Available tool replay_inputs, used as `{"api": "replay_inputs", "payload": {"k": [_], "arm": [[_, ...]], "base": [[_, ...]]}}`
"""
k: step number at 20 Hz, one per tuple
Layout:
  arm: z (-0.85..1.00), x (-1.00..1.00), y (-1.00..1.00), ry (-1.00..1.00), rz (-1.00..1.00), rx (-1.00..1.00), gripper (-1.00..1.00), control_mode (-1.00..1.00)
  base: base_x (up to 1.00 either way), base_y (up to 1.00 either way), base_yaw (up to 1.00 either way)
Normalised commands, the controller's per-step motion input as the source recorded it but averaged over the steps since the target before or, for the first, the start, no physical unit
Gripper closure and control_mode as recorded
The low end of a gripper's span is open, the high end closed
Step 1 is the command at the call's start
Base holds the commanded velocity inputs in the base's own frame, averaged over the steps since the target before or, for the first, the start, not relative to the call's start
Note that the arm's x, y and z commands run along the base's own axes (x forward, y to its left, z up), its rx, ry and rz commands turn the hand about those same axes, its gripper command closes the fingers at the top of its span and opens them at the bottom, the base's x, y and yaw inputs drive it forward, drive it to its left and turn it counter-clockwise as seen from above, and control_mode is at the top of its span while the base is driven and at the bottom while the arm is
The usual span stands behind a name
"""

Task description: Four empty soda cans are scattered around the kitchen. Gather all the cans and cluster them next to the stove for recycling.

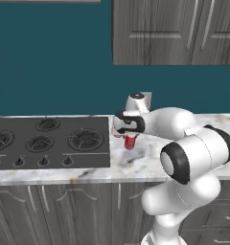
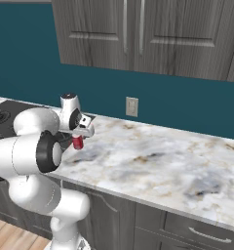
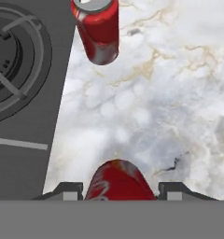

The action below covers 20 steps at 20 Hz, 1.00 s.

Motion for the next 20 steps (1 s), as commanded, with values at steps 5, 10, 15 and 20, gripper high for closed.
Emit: {"api": "replay_inputs", "payload": {"k": [5, 10, 15, 20], "arm": [[-0.22, 0.26, 0.10, 0.05, 0.08, 0.00, 1.00, -1.00], [-0.19, 0.36, 0.08, 0.07, 0.06, 0.00, 1.00, -1.00], [-0.09, 0.42, 0.15, 0.06, 0.05, 0.00, 1.00, -1.00], [-0.18, 0.33, 0.16, 0.08, 0.05, 0.00, 1.00, -1.00]], "base": [[0.00, 0.00, 0.00], [0.00, 0.00, 0.00], [0.00, 0.00, 0.00], [0.00, 0.00, 0.00]]}}
